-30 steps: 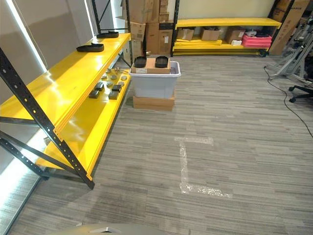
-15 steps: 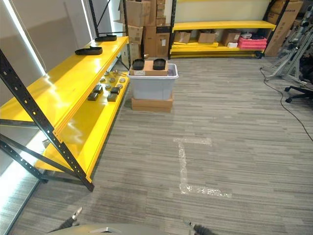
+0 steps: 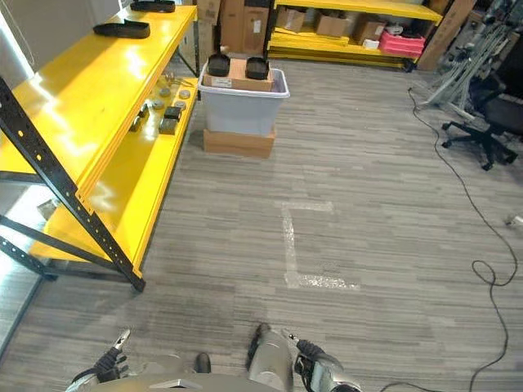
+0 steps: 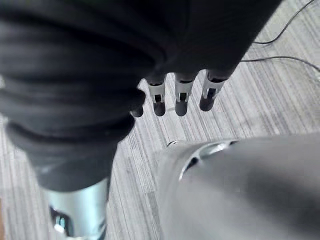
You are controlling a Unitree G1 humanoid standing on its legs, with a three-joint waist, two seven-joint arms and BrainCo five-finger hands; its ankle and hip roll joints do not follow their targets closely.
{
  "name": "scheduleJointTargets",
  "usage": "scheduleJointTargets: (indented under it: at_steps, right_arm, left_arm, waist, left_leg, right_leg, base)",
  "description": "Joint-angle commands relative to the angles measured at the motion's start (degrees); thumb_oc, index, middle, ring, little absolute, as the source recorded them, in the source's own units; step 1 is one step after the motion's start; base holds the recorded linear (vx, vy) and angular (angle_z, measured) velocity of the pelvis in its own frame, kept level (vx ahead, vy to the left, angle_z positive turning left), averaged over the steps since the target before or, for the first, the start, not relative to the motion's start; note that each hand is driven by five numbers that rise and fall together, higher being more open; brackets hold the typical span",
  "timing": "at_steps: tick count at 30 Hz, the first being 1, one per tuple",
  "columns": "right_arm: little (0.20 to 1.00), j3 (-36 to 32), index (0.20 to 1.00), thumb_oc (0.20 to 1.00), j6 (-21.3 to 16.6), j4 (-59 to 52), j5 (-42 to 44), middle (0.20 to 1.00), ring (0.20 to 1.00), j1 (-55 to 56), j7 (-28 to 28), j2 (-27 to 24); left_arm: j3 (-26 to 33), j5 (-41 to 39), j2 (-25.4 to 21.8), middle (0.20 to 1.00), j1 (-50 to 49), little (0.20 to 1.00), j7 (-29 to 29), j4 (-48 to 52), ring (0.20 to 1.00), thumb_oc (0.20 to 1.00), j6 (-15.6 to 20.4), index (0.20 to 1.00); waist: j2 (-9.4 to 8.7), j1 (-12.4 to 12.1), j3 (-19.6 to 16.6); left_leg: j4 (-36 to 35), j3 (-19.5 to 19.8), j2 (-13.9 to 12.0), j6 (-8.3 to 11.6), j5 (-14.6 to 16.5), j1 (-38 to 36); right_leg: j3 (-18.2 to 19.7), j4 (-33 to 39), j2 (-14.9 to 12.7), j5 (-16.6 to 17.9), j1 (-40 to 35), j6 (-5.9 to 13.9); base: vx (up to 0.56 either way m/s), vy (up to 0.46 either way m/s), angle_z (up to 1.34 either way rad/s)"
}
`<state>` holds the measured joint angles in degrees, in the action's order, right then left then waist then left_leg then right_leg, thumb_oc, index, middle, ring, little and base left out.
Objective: Move parts from the plastic box to the shelf.
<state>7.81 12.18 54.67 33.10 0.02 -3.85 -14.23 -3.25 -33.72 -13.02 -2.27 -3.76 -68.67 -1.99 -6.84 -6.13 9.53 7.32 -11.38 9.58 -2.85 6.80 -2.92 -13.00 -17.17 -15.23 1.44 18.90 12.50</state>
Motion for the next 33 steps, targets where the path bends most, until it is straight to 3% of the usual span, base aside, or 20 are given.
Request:
scheduleJointTargets:
  at_steps: [1,3,8,9,11,13,15,16,17,19,21,22,23,24,25,27,28,29,31,33]
  right_arm:
    - [1.000,0.25,1.000,1.000,0.78,-0.84,-0.81,1.000,1.000,0.19,1.70,-2.00]
    - [1.000,0.09,1.000,1.000,1.26,-1.59,-1.02,1.000,1.000,0.85,2.30,-1.76]
    - [1.000,-0.32,1.000,1.000,2.14,-1.10,-2.26,1.000,1.000,0.72,3.59,-2.71]
    - [1.000,-0.19,1.000,1.000,2.45,-0.47,-2.56,1.000,1.000,0.25,3.70,-3.09]
    - [1.000,0.45,1.000,1.000,2.60,1.23,-2.87,1.000,1.000,-0.96,3.90,-3.89]
    - [1.000,0.63,1.000,1.000,2.25,2.00,-3.07,1.000,1.000,-1.35,4.26,-4.17]
    - [1.000,1.09,1.000,1.000,1.97,2.73,-4.40,1.000,1.000,-1.74,4.83,-4.87]
    - [1.000,1.62,1.000,1.000,1.34,2.39,-4.26,1.000,1.000,-1.33,4.62,-5.81]
    - [1.000,1.28,1.000,1.000,0.86,1.09,-3.79,1.000,1.000,-0.71,4.27,-6.77]
    - [1.000,0.89,1.000,1.000,0.19,1.39,-4.93,1.000,1.000,-1.06,5.06,-6.70]
    - [1.000,1.00,1.000,1.000,0.02,1.09,-6.06,1.000,1.000,-1.08,5.00,-6.60]
    - [1.000,0.99,1.000,1.000,0.02,1.08,-6.06,1.000,1.000,-1.07,5.00,-6.60]
    - [1.000,1.58,1.000,1.000,0.71,-0.70,-6.36,1.000,1.000,-1.02,4.57,-6.83]
    - [1.000,1.58,1.000,1.000,0.75,-0.74,-6.35,1.000,1.000,-0.98,4.55,-6.85]
    - [1.000,2.37,1.000,1.000,1.67,-3.41,-6.15,1.000,1.000,-0.74,3.64,-7.18]
    - [1.000,3.35,1.000,1.000,2.01,-6.13,-4.56,1.000,1.000,-0.40,2.60,-7.69]
    - [1.000,4.70,1.000,1.000,2.76,-8.82,-3.15,1.000,1.000,-0.99,2.16,-8.41]
    - [1.000,5.35,1.000,1.000,2.48,-8.97,-2.84,1.000,1.000,-1.59,2.29,-8.50]
    - [1.000,6.32,1.000,1.000,1.89,-7.41,-2.57,1.000,1.000,-3.72,2.85,-7.79]
    - [1.000,7.35,1.000,1.000,0.10,-4.18,-0.09,1.000,1.000,-6.01,2.89,-5.50]
  left_arm:
    - [-0.19,-0.57,-1.14,1.000,1.50,1.000,0.01,-0.35,1.000,1.000,2.14,1.000]
    - [0.42,-0.21,-1.59,1.000,1.21,1.000,-0.50,-0.34,1.000,1.000,2.69,1.000]
    - [1.59,-0.44,-1.33,1.000,0.28,1.000,-0.60,0.63,1.000,1.000,3.46,1.000]
    - [2.06,-1.72,-1.31,1.000,-0.12,1.000,-0.69,0.97,1.000,1.000,3.60,1.000]
    - [3.02,-1.18,-1.05,1.000,-0.78,1.000,-1.11,1.70,1.000,1.000,2.94,1.000]
    - [3.14,-1.30,-0.72,1.000,-0.81,1.000,-1.27,1.63,1.000,1.000,3.52,1.000]
    - [3.41,-2.12,-0.42,1.000,-0.90,1.000,-1.46,1.43,1.000,1.000,3.77,1.000]
    - [3.88,-2.25,0.07,1.000,-0.62,1.000,-1.84,1.76,1.000,1.000,3.85,1.000]
    - [3.69,-2.56,-0.13,1.000,0.47,1.000,-2.11,3.11,1.000,1.000,3.09,1.000]
    - [3.74,-3.95,-0.33,1.000,0.59,1.000,-1.90,3.76,1.000,1.000,3.06,1.000]
    - [3.98,-4.24,-0.31,1.000,0.21,1.000,-1.43,4.36,1.000,1.000,2.99,1.000]
    - [3.97,-4.24,-0.31,1.000,0.20,1.000,-1.43,4.37,1.000,1.000,2.99,1.000]
    - [4.49,-4.67,-0.37,1.000,-0.77,1.000,-0.92,5.83,1.000,1.000,2.16,1.000]
    - [4.48,-4.66,-0.36,1.000,-0.82,1.000,-0.90,5.88,1.000,1.000,2.13,1.000]
    - [5.15,-5.04,-0.53,1.000,-1.94,1.000,-0.77,6.79,1.000,1.000,1.93,1.000]
    - [5.89,-5.00,-0.62,1.000,-2.90,1.000,-0.82,7.07,1.000,1.000,2.05,1.000]
    - [6.73,-5.60,-0.52,1.000,-3.92,1.000,-1.38,6.25,1.000,1.000,3.25,1.000]
    - [7.10,-5.99,-0.31,1.000,-4.36,1.000,-1.34,5.98,1.000,1.000,3.92,1.000]
    - [7.78,-7.04,-0.08,1.000,-5.20,1.000,-0.55,5.49,1.000,1.000,4.88,1.000]
    - [8.32,-4.93,-0.53,1.000,-4.86,1.000,-0.63,2.71,1.000,1.000,6.21,1.000]
  waist:
    - [0.53,0.14,-0.76]
    - [0.14,0.22,-0.66]
    - [0.05,0.41,-1.37]
    - [0.34,0.55,-1.84]
    - [0.80,0.46,-3.09]
    - [0.93,0.52,-3.48]
    - [1.11,0.57,-4.12]
    - [1.24,0.34,-4.01]
    - [1.36,-0.29,-2.29]
    - [1.59,-0.94,-1.37]
    - [2.38,-1.61,-1.22]
    - [2.33,-1.65,-1.13]
    - [4.23,-2.91,-1.22]
    - [4.16,-2.96,-1.14]
    - [5.42,-3.97,-0.85]
    - [5.81,-4.90,-0.15]
    - [5.82,-5.51,-0.11]
    - [5.54,-5.85,-0.19]
    - [5.14,-6.93,-0.94]
    - [3.55,-9.69,-2.75]
  left_leg:
    - [4.34,7.04,-1.05,-2.57,7.38,-1.72]
    - [6.06,6.53,-1.77,-2.45,8.71,-1.97]
    - [11.87,4.91,-4.01,-1.73,11.19,-1.14]
    - [13.41,4.74,-5.24,-1.12,11.03,-1.04]
    - [16.28,3.08,-8.87,0.99,7.31,-1.57]
    - [18.83,2.40,-10.45,1.99,5.58,-1.19]
    - [25.47,1.75,-12.78,3.76,1.83,0.46]
    - [39.34,2.84,-15.41,5.96,-4.02,7.24]
    - [37.01,2.36,-15.08,5.06,-3.15,13.83]
    - [24.19,0.15,-13.42,4.60,-2.68,12.97]
    - [13.06,-0.31,-12.18,5.27,-5.65,13.97]
    - [12.82,-0.36,-12.09,5.26,-5.76,13.73]
    - [-0.33,-0.01,-11.84,6.77,-13.04,16.68]
    - [-0.85,-0.09,-11.71,6.78,-13.29,16.29]
    - [-5.58,-0.06,-12.60,7.64,-17.95,19.24]
    - [-7.34,-0.52,-13.00,7.86,-19.36,21.49]
    - [-5.32,-1.37,-12.90,7.90,-19.40,22.84]
    - [-4.53,-1.63,-12.32,7.36,-18.43,22.07]
    - [-2.38,-0.93,-10.96,5.72,-17.04,21.25]
    - [1.21,-0.93,-6.89,2.05,-12.26,19.85]
  right_leg:
    - [-0.50,17.92,-1.64,14.79,-7.78,2.50]
    - [-1.14,19.85,-2.37,15.66,-7.42,2.50]
    - [-1.79,19.10,-1.48,12.22,-9.23,1.60]
    - [-1.26,17.89,-0.21,10.64,-9.81,0.81]
    - [-1.56,14.43,2.43,7.63,-11.09,-1.99]
    - [-1.83,13.48,3.53,6.53,-11.65,-3.36]
    - [-2.38,13.22,5.53,4.86,-12.88,-5.72]
    - [-3.18,14.37,8.26,3.17,-15.45,-8.87]
    - [-3.42,16.13,9.66,2.23,-18.02,-9.32]
    - [-3.02,17.60,10.29,1.49,-20.46,-8.47]
    - [-2.55,18.21,11.06,1.18,-21.88,-7.72]
    - [-2.51,18.22,10.98,1.18,-22.00,-7.70]
    - [-0.99,17.93,12.82,0.63,-23.23,-7.04]
    - [-0.93,17.90,12.72,0.57,-23.35,-7.02]
    - [-0.10,16.59,13.87,-0.28,-24.42,-7.24]
    - [-0.34,14.31,14.03,-1.94,-25.64,-7.55]
    - [-1.98,10.81,14.11,-5.97,-27.53,-8.16]
    - [-1.98,8.65,13.70,-7.69,-27.81,-8.11]
    - [-1.17,4.29,13.47,-9.29,-28.40,-7.51]
    - [-2.61,-3.30,11.32,-7.93,-31.36,-5.20]
  base:
    - [0.46,-0.225,-0.16]
    - [0.51,-0.210,-0.06]
    - [0.46,-0.135,0.18]
    - [0.63,-0.141,0.17]
    - [0.61,-0.114,0.13]
    - [0.39,-0.088,0.22]
    - [0.44,-0.150,0.02]
    - [0.63,-0.171,-0.29]
    - [0.71,-0.104,-0.07]
    - [0.45,0.103,0.78]
    - [0.25,0.113,-0.02]
    - [0.51,0.206,-0.65]
    - [0.42,0.163,-0.56]
    - [0.72,0.277,-0.31]
    - [0.49,0.175,-0.46]
    - [0.68,0.267,-0.65]
    - [0.71,0.316,-0.72]
    - [0.76,0.360,-0.59]
    - [0.61,0.303,-1.28]
    - [0.63,0.322,-1.24]
